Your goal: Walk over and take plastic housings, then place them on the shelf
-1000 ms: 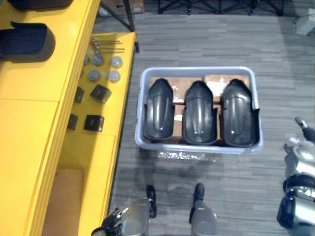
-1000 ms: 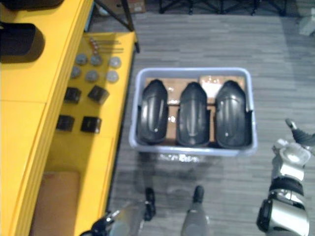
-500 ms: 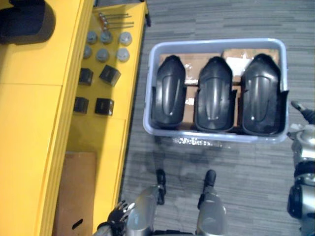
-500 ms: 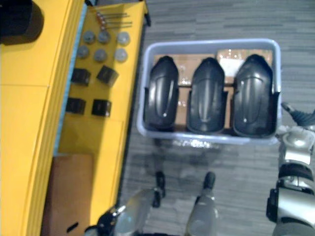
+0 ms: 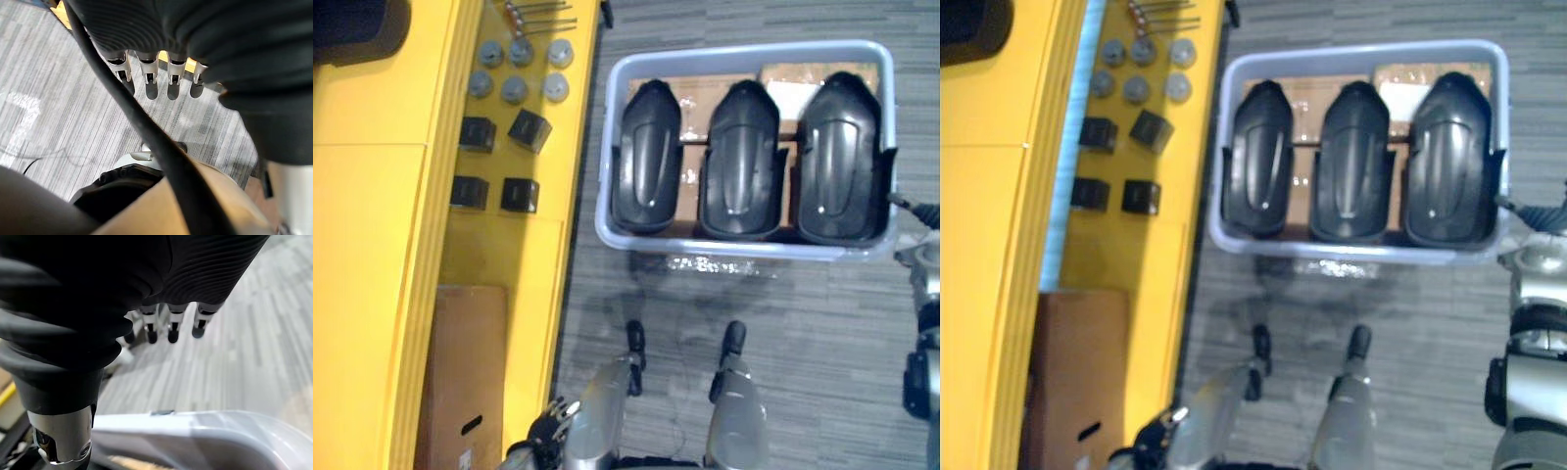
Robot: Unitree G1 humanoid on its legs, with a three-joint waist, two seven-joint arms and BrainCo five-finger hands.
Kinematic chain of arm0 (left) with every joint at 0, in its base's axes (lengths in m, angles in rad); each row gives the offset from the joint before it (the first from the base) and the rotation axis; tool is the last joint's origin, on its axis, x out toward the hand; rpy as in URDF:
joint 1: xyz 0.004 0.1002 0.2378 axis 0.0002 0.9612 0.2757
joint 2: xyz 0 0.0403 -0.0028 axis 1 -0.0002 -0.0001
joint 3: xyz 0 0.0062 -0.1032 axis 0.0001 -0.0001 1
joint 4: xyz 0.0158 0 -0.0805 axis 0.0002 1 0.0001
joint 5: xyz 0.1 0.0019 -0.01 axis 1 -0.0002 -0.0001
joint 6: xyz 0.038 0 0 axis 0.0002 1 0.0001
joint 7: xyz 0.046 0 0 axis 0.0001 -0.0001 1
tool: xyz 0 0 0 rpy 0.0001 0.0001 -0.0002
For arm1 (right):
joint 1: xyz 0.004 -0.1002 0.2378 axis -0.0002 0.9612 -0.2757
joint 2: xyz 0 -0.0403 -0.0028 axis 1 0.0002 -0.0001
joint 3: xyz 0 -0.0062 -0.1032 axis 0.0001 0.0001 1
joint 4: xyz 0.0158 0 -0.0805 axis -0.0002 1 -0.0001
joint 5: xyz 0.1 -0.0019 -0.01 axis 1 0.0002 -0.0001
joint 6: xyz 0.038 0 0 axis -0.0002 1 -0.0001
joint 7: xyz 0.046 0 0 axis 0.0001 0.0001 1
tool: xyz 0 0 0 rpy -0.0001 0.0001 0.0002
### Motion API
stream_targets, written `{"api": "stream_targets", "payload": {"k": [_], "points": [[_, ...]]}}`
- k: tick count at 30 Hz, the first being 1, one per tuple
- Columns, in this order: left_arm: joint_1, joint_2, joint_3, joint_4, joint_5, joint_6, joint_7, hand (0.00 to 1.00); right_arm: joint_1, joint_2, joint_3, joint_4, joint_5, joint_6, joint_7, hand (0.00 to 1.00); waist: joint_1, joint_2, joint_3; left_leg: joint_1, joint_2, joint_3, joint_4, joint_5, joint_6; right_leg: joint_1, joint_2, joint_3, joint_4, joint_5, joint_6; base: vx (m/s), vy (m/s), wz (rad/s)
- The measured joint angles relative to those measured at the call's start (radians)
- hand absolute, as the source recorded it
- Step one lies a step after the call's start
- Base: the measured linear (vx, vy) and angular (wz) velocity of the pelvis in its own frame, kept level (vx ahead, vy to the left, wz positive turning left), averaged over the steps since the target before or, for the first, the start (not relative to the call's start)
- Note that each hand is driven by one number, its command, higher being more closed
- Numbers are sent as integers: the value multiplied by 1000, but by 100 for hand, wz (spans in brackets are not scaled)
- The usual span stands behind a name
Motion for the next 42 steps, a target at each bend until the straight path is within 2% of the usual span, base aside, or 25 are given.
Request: {"api": "stream_targets", "payload": {"k": [3, 13, 16, 17, 19, 27, 31, 42], "points": [[-18, 0, -28, 0, -10, 0, 0, 0, -39, -14, 1, 31, -1, 7, -1, 0, 5, 26, 16, -2, -1, 2, -2, 0, 0, -5, -2, 1, 4, 0, 0, 11, 0, 0], [-35, 4, -64, 0, -71, 6, 0, 0, -120, -43, 47, 43, -24, 13, 9, 0, 15, 46, 22, -36, -9, 8, -15, 11, 5, -60, -12, 6, 29, -2, -2, -2, 2, -1], [-37, 3, -65, -1, -75, 6, 0, 0, -121, -44, 72, 44, -39, 8, 32, 0, 22, 47, 22, -41, -16, 7, -35, 25, 7, -78, -19, 6, 35, -2, -2, -15, 7, 3], [-37, 3, -65, -4, -77, 6, 0, 0, -124, -45, 84, 44, -39, -3, 40, 100, 27, 47, 22, -49, -16, 8, -32, 25, 7, -88, -20, 8, 43, -3, -4, 0, 0, 0], [-37, 4, -65, -6, -79, 6, 0, 0, -137, -52, 92, 43, -40, -25, 56, 100, 31, 47, 22, -56, -16, 7, -32, 28, 7, -96, -20, 7, 46, -3, -4, 0, 0, 0], [-37, 5, -66, -11, -79, 6, 0, 0, -152, -119, 157, 35, -119, -34, 76, 100, 30, 49, 21, -64, -16, 7, -30, 32, 4, -107, -18, 7, 54, -3, -5, 0, 0, 0], [-37, 5, -66, -13, -79, 5, 0, 0, -152, -118, 198, 34, -128, -58, 97, 100, 31, 49, 21, -63, -16, 6, -31, 35, 4, -110, -19, 7, 60, -5, -6, 0, 0, 0], [-37, 4, -66, -14, -80, 5, 1, 0, -154, -118, 213, 20, -199, -80, 78, 100, 34, 49, 21, -64, -16, 1, -35, 46, 5, -110, -22, 3, 65, -5, -7, -3, 0, 0]]}}
